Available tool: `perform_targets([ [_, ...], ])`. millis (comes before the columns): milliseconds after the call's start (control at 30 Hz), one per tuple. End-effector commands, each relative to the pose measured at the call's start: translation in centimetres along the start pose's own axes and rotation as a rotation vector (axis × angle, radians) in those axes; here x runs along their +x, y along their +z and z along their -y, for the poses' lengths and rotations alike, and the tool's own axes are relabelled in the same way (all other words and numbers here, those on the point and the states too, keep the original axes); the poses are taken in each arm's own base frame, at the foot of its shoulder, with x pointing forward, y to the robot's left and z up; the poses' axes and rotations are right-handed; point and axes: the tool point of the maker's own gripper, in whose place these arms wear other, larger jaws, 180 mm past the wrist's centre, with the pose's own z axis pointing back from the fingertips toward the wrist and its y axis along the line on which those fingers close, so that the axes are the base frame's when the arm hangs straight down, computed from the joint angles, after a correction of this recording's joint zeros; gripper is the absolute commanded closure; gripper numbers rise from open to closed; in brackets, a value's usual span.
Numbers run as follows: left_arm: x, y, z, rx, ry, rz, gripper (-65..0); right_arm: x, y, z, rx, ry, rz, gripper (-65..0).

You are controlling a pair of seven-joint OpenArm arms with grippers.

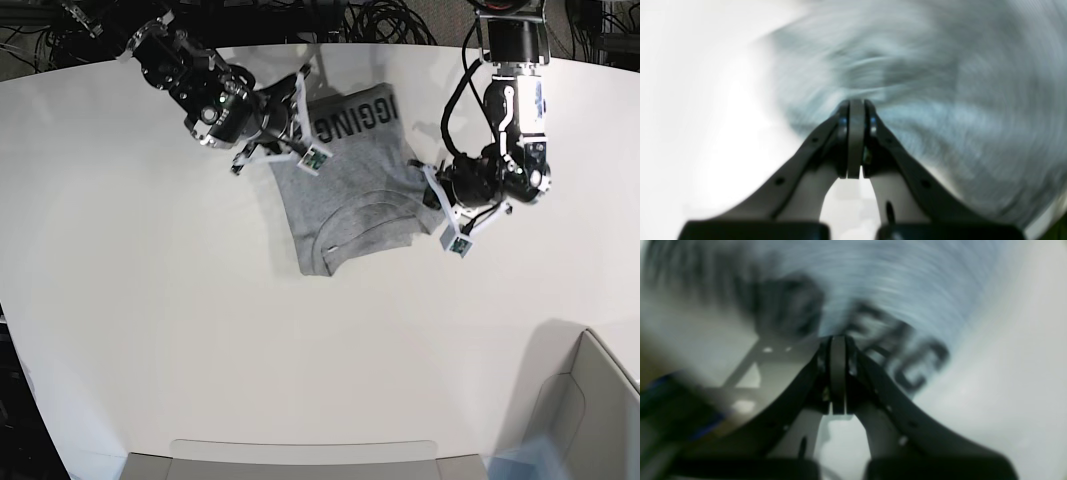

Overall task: Fold the T-shirt properly
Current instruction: 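Grasp the folded bundle with both grippers and rotate it flat, then slide the folded shirt with the left gripper toward the table edge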

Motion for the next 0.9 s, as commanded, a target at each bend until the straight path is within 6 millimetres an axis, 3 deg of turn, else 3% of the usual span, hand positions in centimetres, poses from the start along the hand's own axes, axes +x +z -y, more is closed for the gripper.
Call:
perform_targets([
  [0, 2.7, 0.3, 1.1, -0.033, -0.008, 0.078, 0.0, 0.9, 0.8, 0.7, -0.034, 0.008, 0.036, 0.0],
  [67, 4.0, 0.6, 1.1, -0.032, -0.013, 0.105, 0.0, 1.1, 1.3, 0.8, -0.040, -0.011, 0.058, 0.0],
  [200, 4.5, 1.0, 0.5, -0.019, -0.002, 0.131, 0.0, 1.9, 3.2, 3.3, -0.106, -0.092, 0.125, 0.0],
  [267, 5.1, 2.2, -0.3, 0.007, 0.021, 0.176, 0.0, 2.1, 4.6, 5.2, -0.157, -0.146, 0.168, 0.0],
  [333, 6.9, 3.8, 0.4, 0.012, 0.036, 0.259, 0.0, 1.6, 6.3, 8.0, -0.233, -0.227, 0.201, 0.0],
  [433, 7.0, 4.8, 3.7, -0.027, 0.038, 0.320, 0.0, -0.2, 8.8, 12.5, -0.348, -0.354, 0.228, 0.0],
  [533, 6.4, 4.3, 7.7, -0.105, 0.027, 0.324, 0.0, -2.6, 10.4, 14.8, -0.423, -0.446, 0.228, 0.0],
  [667, 5.2, 3.2, 10.9, -0.179, 0.026, 0.350, 0.0, -5.6, 11.0, 15.4, -0.459, -0.515, 0.190, 0.0],
  [867, 2.4, -0.7, 12.7, -0.259, 0.102, 0.309, 0.0, -8.4, 10.5, 14.5, -0.456, -0.566, 0.135, 0.0],
])
